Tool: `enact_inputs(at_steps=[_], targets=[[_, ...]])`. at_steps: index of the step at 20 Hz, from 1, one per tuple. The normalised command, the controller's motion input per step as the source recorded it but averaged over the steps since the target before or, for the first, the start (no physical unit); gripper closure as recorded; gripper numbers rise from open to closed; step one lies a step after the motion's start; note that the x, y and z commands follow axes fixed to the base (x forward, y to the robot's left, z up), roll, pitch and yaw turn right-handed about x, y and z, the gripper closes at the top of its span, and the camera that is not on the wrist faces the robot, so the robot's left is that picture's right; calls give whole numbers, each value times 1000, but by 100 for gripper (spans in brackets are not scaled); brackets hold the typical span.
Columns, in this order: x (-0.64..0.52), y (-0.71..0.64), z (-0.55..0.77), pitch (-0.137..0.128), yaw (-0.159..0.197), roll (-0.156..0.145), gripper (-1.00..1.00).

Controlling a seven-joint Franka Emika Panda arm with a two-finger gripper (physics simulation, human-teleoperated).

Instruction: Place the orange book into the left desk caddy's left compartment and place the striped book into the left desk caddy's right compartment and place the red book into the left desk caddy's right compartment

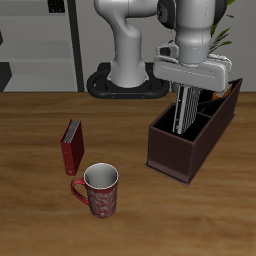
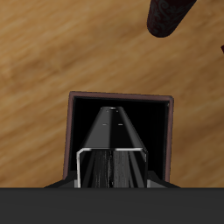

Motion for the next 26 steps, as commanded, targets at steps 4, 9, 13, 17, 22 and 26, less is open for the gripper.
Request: enact_inputs(at_steps=[4,9,13,17,22,26], targets=[[42,57,-171,31,-1,7,100],[-22,80,-187,31,6,16,100],[85,3,-109,25,6,-1,100],[86,-72,-71,26,-8,-18,100],[125,26,-180,49,14,1,100],[139,97,-198,97,-37,27,100]])
